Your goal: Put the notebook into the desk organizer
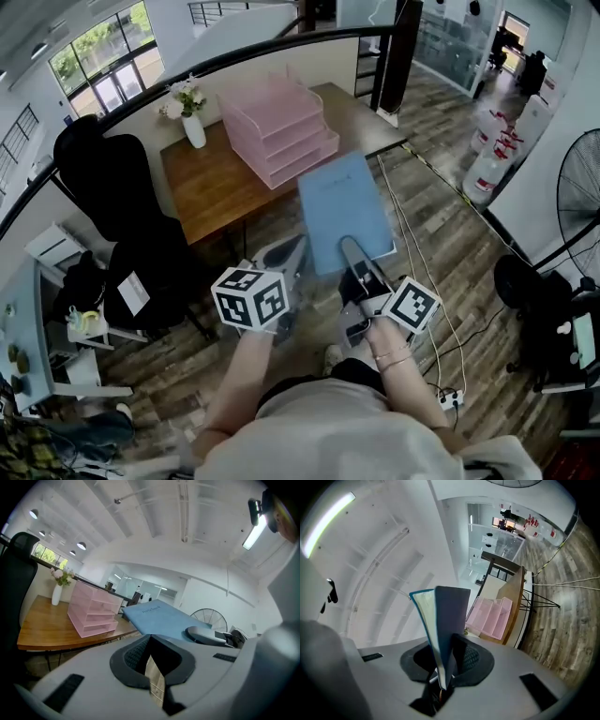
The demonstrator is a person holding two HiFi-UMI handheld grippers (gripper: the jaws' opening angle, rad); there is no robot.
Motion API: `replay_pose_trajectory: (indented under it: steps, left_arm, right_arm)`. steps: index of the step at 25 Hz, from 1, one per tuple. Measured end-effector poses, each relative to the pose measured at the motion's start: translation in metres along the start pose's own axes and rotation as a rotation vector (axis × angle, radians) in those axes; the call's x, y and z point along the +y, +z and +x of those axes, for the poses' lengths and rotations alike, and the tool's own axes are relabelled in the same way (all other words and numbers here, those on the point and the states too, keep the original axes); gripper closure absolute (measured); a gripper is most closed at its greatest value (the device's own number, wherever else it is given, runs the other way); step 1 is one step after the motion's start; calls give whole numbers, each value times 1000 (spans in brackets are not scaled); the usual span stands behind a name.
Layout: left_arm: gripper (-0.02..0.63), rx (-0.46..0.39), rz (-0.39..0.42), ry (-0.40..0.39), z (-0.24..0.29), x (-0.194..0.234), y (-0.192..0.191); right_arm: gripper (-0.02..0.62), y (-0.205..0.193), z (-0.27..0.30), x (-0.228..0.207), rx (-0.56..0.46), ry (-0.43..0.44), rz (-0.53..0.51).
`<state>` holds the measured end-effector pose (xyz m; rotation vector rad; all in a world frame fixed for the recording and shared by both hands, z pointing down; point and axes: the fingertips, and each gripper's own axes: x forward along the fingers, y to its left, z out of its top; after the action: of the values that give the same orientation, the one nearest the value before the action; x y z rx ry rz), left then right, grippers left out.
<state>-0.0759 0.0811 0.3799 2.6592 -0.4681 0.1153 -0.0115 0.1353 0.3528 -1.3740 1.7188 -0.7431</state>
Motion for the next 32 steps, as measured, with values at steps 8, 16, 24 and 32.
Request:
replay_pose_trajectory:
  steps: [8, 16, 24, 32]
  left_arm:
    - [595, 3, 5, 58, 72, 4, 6]
    - [595, 26, -9, 92, 107, 16, 6]
    - [595, 6, -39, 85, 138, 36, 17]
    - [595, -35, -54, 97, 176, 87, 49]
  right_arm:
    - [529, 54, 22, -44, 66, 4, 3]
    - [529, 75, 37, -77, 91, -8, 35]
    - [529, 93, 66, -98, 89, -8, 62]
    - [529, 107, 129, -128, 123, 15, 43]
